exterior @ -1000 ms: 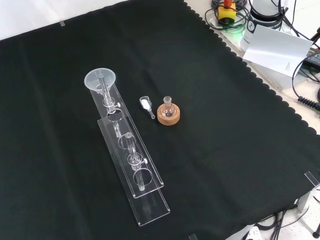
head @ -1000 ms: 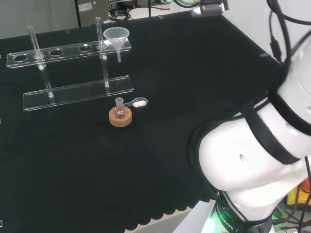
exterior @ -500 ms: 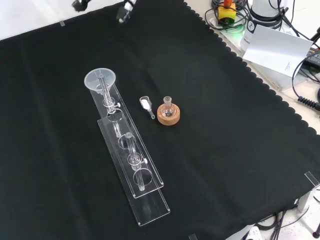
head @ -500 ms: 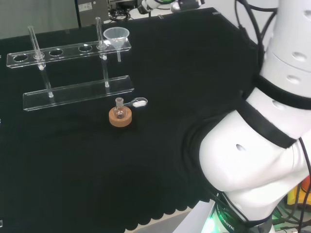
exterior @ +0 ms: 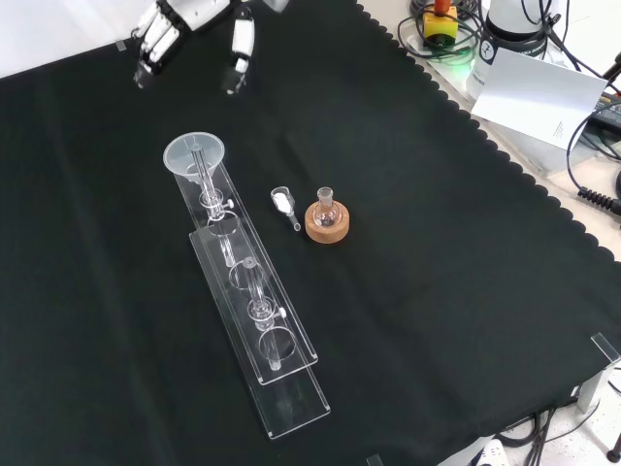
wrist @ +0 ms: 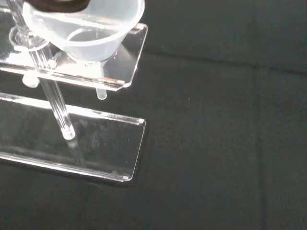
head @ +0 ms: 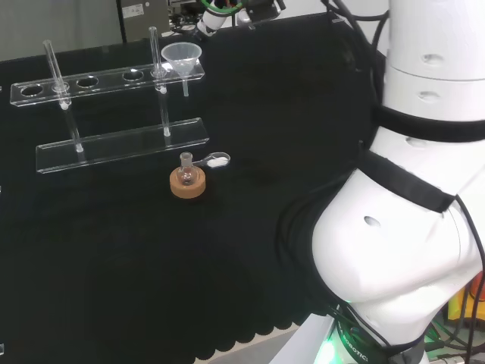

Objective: Pick up the funnel from the transparent funnel stand.

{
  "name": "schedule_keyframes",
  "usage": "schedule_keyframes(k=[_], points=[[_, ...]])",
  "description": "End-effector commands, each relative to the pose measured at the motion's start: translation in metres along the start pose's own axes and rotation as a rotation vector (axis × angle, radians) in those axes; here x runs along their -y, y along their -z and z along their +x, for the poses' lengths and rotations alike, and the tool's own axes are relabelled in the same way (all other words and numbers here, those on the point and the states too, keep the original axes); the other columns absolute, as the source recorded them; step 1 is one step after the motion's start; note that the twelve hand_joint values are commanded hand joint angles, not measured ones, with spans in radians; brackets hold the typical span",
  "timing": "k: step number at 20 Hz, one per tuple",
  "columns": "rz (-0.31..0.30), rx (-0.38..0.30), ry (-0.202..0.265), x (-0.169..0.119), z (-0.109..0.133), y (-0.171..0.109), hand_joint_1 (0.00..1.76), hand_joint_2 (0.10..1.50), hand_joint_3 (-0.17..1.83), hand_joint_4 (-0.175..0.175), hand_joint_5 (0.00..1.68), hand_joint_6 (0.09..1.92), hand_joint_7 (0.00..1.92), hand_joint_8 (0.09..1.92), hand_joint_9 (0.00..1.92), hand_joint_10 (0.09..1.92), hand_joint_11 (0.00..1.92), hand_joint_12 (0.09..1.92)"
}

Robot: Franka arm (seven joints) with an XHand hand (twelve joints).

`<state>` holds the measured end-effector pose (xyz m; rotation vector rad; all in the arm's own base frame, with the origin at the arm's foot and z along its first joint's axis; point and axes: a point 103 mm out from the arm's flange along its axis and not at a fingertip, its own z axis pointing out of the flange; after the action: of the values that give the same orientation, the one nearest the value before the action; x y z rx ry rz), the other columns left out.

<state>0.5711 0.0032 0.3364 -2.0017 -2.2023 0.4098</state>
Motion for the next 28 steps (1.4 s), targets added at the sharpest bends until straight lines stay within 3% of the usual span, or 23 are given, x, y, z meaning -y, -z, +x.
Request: schedule_keyframes(k=[1, 7, 12, 28], points=[[0.082, 0.071, 0.026, -0.022, 0.034, -0.008, 0.69, 0.68, 0.44, -0.057, 0.28, 0.09, 0.13, 0.77, 0.40, 0.76, 0.33, 1.42], [0.103, 0.089, 0.051, -0.031, 0.046, -0.020, 0.68, 0.64, 0.49, -0.057, 0.15, 0.09, 0.02, 0.75, 0.27, 0.82, 0.33, 1.45], [0.129, 0.093, 0.069, -0.044, 0.047, -0.029, 0.66, 0.62, 0.49, -0.055, 0.11, 0.09, 0.00, 0.63, 0.16, 0.86, 0.25, 1.47], [0.138, 0.107, 0.092, -0.061, 0.055, -0.045, 0.57, 0.60, 0.43, -0.056, 0.04, 0.09, 0.00, 0.58, 0.16, 0.88, 0.23, 1.48]])
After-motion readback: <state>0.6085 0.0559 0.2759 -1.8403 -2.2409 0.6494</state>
